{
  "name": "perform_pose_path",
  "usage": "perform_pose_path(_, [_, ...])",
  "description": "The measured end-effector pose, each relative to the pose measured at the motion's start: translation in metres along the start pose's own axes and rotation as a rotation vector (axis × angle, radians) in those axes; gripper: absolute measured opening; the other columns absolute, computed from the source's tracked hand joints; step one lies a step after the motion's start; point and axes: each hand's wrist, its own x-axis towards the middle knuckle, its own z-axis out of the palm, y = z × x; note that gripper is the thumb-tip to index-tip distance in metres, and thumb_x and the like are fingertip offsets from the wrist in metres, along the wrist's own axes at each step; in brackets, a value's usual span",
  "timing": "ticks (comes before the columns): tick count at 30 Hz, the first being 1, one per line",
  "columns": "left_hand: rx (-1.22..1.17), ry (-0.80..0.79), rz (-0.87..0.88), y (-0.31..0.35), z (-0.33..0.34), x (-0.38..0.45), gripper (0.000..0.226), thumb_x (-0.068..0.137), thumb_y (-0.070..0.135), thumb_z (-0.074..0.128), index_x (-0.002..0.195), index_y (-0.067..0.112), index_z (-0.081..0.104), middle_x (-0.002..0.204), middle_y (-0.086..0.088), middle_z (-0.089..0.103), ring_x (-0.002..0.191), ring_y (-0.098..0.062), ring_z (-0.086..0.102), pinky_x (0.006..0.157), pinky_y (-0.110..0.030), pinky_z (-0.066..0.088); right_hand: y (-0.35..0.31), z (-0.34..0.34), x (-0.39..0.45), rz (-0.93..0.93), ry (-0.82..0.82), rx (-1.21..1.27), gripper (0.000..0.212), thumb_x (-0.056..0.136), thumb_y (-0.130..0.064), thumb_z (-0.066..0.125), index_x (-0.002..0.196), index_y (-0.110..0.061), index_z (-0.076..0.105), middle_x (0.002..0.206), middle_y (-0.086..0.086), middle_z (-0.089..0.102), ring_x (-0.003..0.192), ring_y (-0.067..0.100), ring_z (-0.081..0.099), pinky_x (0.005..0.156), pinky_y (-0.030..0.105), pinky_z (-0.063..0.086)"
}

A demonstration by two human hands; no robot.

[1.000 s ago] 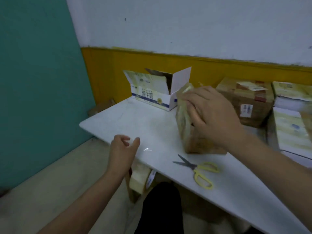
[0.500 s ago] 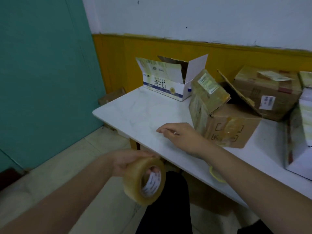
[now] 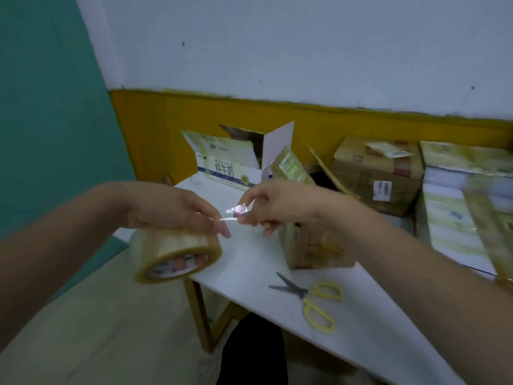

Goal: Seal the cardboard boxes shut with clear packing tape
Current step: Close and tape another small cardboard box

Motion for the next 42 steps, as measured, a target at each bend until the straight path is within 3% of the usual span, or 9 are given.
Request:
perform_pose_path(9, [0.139,0.088,0.402,0.095,-0.032,0.027,0.079,0.065,0.068,0.081,0.127,0.024,0.06,0.108,0.002,0.075,0.096,-0.014,0.074,0.078,-0.027,0.059,-0.027,-0.113,-0.089,0.118,0.502,-0.056,0.018,0.088,-0.026,0.074,0.073,-0.017,0.079,0.065,-0.006,0.068,0.068,0.009,0.056,0.064,0.024,0.047])
perform_pose_path(15, [0.396,0.442,0.544,0.133,-0.051,0.068,0.046,0.08,0.031,0.085,0.115,0.037,0.055,0.103,0.016,0.064,0.089,0.0,0.063,0.068,-0.017,0.047,-0.017,-0.154,-0.112,0.184,0.709,0.176,0.017,0.085,-0.013,0.073,0.088,0.003,0.076,0.064,0.004,0.067,0.069,0.018,0.052,0.057,0.023,0.047])
perform_pose_path(22, [0.622,0.615,0.68,0.135,-0.035,0.159,0.047,0.078,0.01,0.075,0.117,0.023,0.052,0.108,0.007,0.051,0.1,-0.014,0.052,0.075,-0.035,0.045,0.048,-0.121,-0.1,0.277,0.812,0.409,0.015,0.087,-0.013,0.074,0.082,0.001,0.076,0.071,0.009,0.07,0.053,0.012,0.056,0.055,0.022,0.051])
perform_pose_path(25, [0.371,0.809,0.884,0.109,-0.02,0.193,0.049,0.073,0.011,0.074,0.116,0.025,0.056,0.114,0.007,0.05,0.109,-0.015,0.05,0.091,-0.041,0.047,0.072,-0.094,-0.095,0.285,0.832,0.63,0.015,0.089,-0.012,0.073,0.086,0.002,0.075,0.071,0.008,0.069,0.05,0.009,0.054,0.052,0.019,0.051])
perform_pose_path(27, [-0.07,0.879,0.851,0.098,-0.007,0.212,0.054,0.07,0.025,0.074,0.12,0.032,0.055,0.121,0.006,0.054,0.112,-0.015,0.055,0.091,-0.035,0.05,0.081,-0.08,-0.092,0.29,0.847,0.721,0.014,0.09,-0.012,0.071,0.086,-0.001,0.076,0.07,0.006,0.069,0.052,0.007,0.055,0.05,0.018,0.05])
perform_pose_path(29, [-0.759,0.747,0.694,0.101,0.002,0.232,0.048,0.067,0.035,0.07,0.114,0.03,0.06,0.115,0.0,0.062,0.107,-0.024,0.061,0.088,-0.041,0.052,0.085,-0.069,-0.09,0.299,0.851,0.783,0.013,0.091,-0.012,0.069,0.088,-0.001,0.076,0.072,0.006,0.069,0.056,0.008,0.056,0.051,0.017,0.05])
perform_pose_path(31, [-1.149,0.616,0.531,0.1,0.004,0.255,0.035,0.075,0.03,0.063,0.109,0.02,0.067,0.105,-0.009,0.068,0.102,-0.035,0.064,0.088,-0.049,0.051,0.087,-0.059,-0.087,0.309,0.858,0.81,0.013,0.091,-0.01,0.069,0.088,0.0,0.076,0.069,0.006,0.067,0.057,0.008,0.056,0.052,0.017,0.051])
perform_pose_path(37, [-1.363,0.532,0.604,0.117,-0.011,0.278,0.03,0.101,0.025,0.052,0.117,0.005,0.067,0.106,-0.016,0.068,0.084,-0.026,0.066,0.073,-0.034,0.051,0.094,-0.035,-0.081,0.296,0.949,0.657,0.018,0.09,-0.021,0.071,0.076,-0.014,0.079,0.074,-0.003,0.075,0.065,0.006,0.066,0.068,0.024,0.056])
perform_pose_path(42, [-1.312,0.482,0.613,0.14,-0.039,0.29,0.04,0.08,0.03,0.068,0.104,0.004,0.049,0.109,-0.022,0.049,0.086,-0.031,0.055,0.066,-0.033,0.045,0.088,-0.019,-0.075,0.289,1.075,0.526,0.026,0.091,-0.024,0.069,0.066,-0.024,0.077,0.074,-0.009,0.075,0.071,0.008,0.071,0.075,0.032,0.061])
